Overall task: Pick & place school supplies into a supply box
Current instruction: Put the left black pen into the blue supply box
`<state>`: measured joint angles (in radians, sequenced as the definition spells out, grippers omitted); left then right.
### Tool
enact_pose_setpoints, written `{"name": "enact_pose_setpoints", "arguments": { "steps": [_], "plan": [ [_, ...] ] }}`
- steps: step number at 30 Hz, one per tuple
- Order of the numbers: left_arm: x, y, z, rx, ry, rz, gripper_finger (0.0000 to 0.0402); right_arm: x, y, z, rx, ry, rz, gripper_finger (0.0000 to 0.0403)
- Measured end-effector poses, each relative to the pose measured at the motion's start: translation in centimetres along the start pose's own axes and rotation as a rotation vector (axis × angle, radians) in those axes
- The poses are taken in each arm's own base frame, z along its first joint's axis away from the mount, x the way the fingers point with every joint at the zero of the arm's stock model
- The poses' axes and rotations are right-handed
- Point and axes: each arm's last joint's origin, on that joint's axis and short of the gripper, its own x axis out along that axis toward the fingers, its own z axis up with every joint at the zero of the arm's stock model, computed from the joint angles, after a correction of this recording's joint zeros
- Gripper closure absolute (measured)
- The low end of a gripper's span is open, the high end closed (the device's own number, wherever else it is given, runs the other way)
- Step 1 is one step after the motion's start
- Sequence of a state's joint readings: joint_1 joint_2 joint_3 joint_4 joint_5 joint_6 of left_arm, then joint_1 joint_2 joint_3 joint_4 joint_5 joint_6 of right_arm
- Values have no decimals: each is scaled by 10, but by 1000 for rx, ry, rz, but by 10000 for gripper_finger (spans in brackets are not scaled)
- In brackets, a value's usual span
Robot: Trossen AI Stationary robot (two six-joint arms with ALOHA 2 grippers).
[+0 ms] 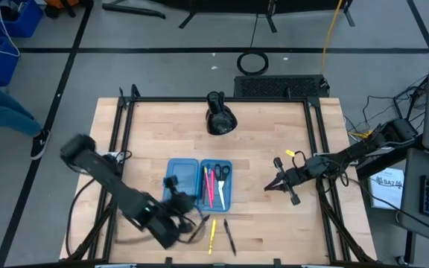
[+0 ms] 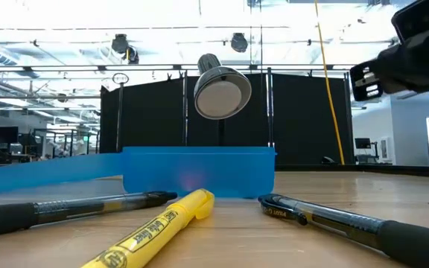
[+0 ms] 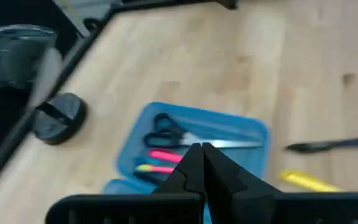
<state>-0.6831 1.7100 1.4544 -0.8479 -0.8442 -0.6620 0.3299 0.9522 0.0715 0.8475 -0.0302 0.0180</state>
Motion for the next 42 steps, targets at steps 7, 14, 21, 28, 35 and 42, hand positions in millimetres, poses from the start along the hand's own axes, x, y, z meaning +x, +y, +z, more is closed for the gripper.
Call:
{"name": "enact_pose_setpoints", "arguments": {
  "steps": [7, 14, 21, 28, 35, 42],
  "plan": [
    [-4, 44, -66, -52, -268, -369, 399, 20, 16, 33, 17, 41, 49, 403],
    [15, 69, -124, -64, -497, -595, 398, 50, 72, 83, 75, 226, -16, 403],
    [26, 75, -150, 27, -467, -614, 399, 109, 132, 122, 176, 314, -77, 403],
    [23, 73, -150, 218, -541, -680, 388, 174, 146, 134, 339, 540, -274, 403],
    [24, 73, -152, 269, -536, -678, 391, 214, 110, 112, 478, 637, -370, 396],
    [30, 73, -164, 298, -395, -672, 394, 223, 79, 75, 727, 693, -532, 319]
  ]
}}
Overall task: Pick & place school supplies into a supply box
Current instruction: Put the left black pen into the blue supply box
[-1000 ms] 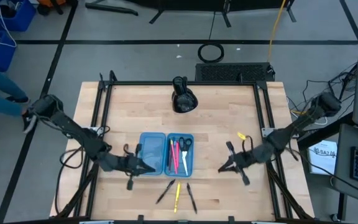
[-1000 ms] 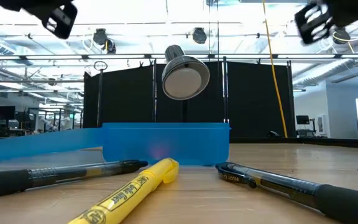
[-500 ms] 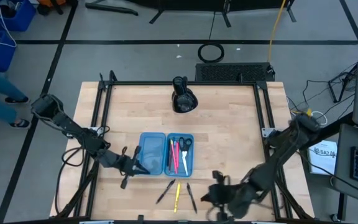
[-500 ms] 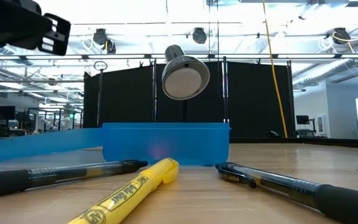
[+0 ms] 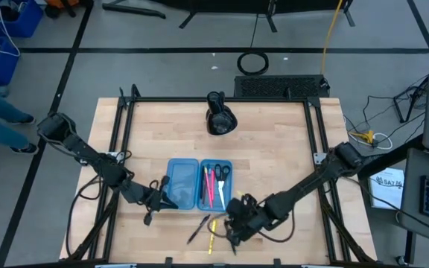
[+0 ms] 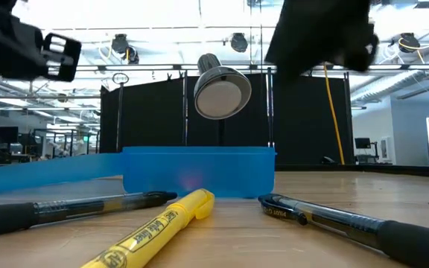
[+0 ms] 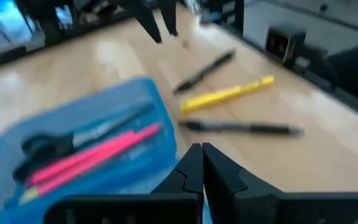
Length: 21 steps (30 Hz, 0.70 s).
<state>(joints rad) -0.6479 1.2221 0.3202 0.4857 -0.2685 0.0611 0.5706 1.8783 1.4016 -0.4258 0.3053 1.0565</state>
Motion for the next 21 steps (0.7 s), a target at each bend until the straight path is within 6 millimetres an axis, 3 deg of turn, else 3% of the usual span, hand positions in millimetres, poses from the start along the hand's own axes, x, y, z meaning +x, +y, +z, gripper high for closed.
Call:
{"name": "enact_pose_setpoints", "arguments": {
  "steps": [4, 7, 15, 21],
  "plan": [
    [0, -1, -8, -11, 83, -12, 395, 20, -13, -4, 198, 44, -12, 266],
    [-1, -1, -12, 8, 118, -14, 384, 33, -10, -8, 296, 53, 35, 243],
    [-1, -3, -14, 24, 136, -65, 398, 46, -7, -24, 400, 98, 28, 237],
    [-1, -3, -13, 15, 133, -64, 378, 46, -12, -27, 376, 122, -25, 238]
  ]
}}
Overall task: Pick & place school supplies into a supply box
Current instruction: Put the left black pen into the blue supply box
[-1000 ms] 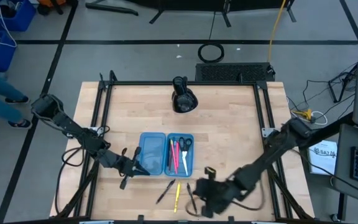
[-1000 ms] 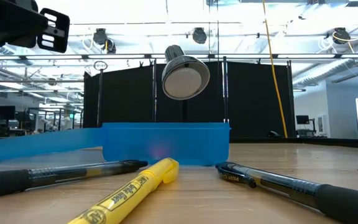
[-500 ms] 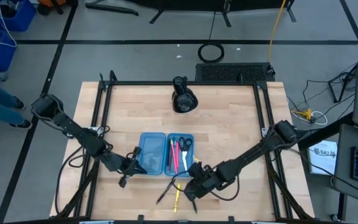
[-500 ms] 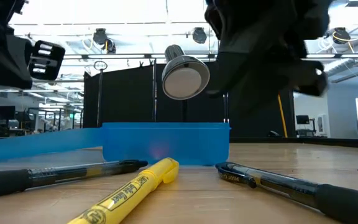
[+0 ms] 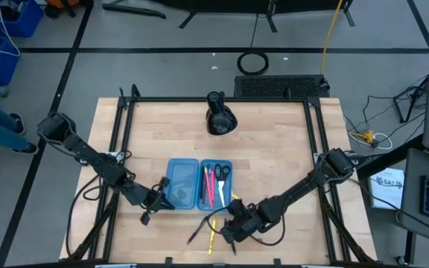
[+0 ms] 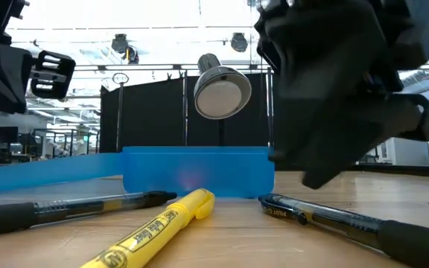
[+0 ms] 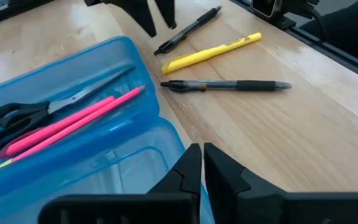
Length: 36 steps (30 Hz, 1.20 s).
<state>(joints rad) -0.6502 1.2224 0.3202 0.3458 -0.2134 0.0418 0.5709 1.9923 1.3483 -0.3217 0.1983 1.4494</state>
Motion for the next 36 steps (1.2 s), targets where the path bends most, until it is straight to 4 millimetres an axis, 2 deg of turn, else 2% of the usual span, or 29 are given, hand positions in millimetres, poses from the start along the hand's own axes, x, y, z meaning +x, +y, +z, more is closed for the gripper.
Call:
{"name": "enact_pose_setpoints", "arguments": {
  "steps": [4, 12, 19, 26, 32, 36],
  "plan": [
    [0, 0, 0, -12, 0, 4, 377, 3, -9, -2, -10, 29, -85, 239],
    [0, 1, 0, -20, 2, 7, 398, 17, 0, -1, -48, 17, -37, 239],
    [0, 1, 0, -28, -3, 19, 374, 17, 1, -1, -34, 16, -33, 239],
    [0, 2, 3, -30, -26, 23, 371, 24, -1, -2, -7, 15, -42, 239],
    [0, 2, 3, -29, -24, 30, 371, 48, -12, -9, 1, 128, -184, 239],
    [0, 2, 3, -29, -24, 30, 371, 49, -21, -11, 15, 163, -295, 239]
  ]
}}
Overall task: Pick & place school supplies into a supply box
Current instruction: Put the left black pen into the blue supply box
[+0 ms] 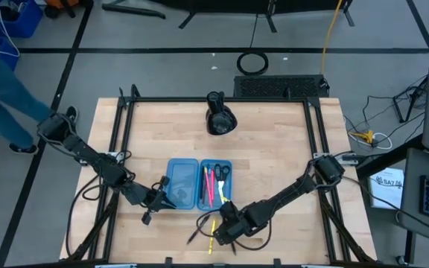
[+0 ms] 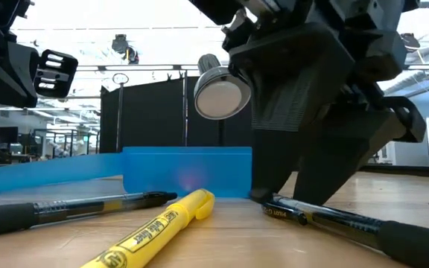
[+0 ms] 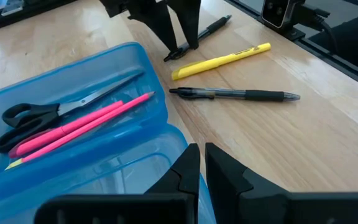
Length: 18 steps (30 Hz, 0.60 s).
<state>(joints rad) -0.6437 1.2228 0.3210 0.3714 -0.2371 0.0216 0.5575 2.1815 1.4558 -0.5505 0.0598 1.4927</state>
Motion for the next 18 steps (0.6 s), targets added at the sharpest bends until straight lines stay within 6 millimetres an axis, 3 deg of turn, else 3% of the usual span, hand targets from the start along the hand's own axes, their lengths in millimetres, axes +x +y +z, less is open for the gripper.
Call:
{"name": "enact_pose_setpoints", "arguments": {
  "steps": [6, 18],
  "plan": [
    [0, 0, 0, 0, 0, 0, 371, -2, -8, -3, 17, 64, -84, 246],
    [0, 0, 0, -20, 1, 0, 371, -3, -15, -6, 4, 116, -158, 310]
  ]
}}
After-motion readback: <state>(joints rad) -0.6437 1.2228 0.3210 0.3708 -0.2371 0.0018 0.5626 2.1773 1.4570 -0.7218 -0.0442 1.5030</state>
